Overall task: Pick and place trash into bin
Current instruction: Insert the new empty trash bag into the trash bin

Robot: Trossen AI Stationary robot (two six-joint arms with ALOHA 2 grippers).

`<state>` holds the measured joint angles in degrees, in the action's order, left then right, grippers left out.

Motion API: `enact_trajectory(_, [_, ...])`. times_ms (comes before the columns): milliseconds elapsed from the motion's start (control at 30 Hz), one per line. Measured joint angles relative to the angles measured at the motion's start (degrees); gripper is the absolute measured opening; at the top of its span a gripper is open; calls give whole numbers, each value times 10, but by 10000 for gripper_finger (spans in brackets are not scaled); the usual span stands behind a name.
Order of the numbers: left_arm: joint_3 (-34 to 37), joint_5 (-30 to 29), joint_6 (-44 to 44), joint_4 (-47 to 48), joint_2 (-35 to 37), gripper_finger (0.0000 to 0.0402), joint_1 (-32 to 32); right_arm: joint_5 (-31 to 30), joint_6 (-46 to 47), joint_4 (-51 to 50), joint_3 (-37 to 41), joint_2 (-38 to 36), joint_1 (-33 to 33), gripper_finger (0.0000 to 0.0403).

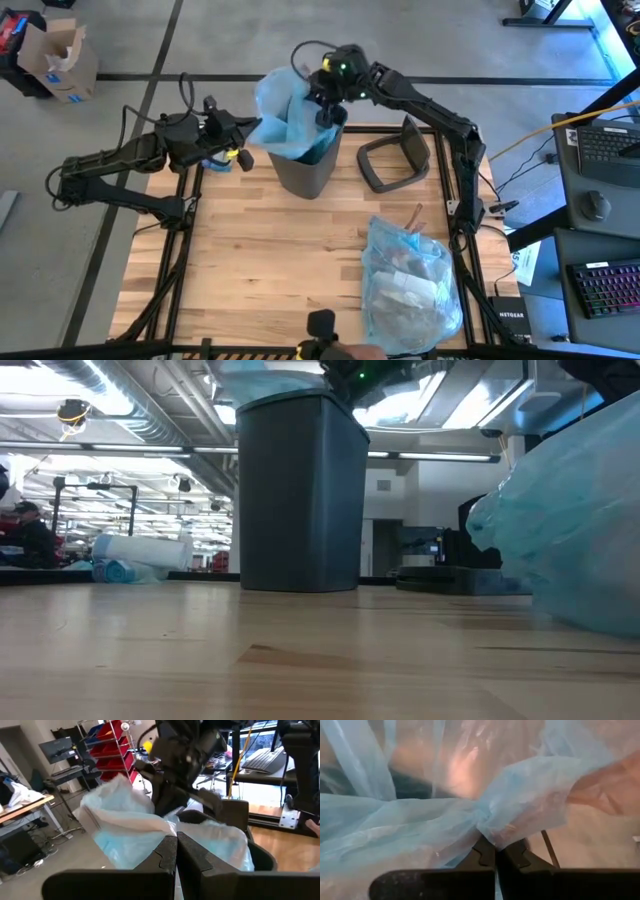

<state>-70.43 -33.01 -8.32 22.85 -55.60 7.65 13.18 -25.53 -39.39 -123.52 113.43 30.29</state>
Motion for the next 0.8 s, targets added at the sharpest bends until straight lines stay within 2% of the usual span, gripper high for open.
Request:
enact_trajectory(167, [0, 13, 8, -16, 0, 0, -12, -72, 1, -54, -3, -2, -13, 0])
enact_trajectory(300, [0, 26, 11, -26, 0, 0, -18, -143, 5, -163, -40, -5, -14, 0])
enact_trajectory(400, [0, 26, 23, -25, -3, 0, -18, -167, 20, -254, -86, -8, -14, 0])
enact_trajectory(467, [0, 26, 27, -25, -7, 0, -18, -169, 30, -316, -116, -8, -14, 0])
enact_trajectory(700, [1, 25, 40, -13, -18, 0, -7, -165, 69, -404, -101, -49, -7, 0])
enact_trajectory(800, [1, 24, 50, 4, -28, 0, 3, -140, 91, -426, -100, -50, 3, 0])
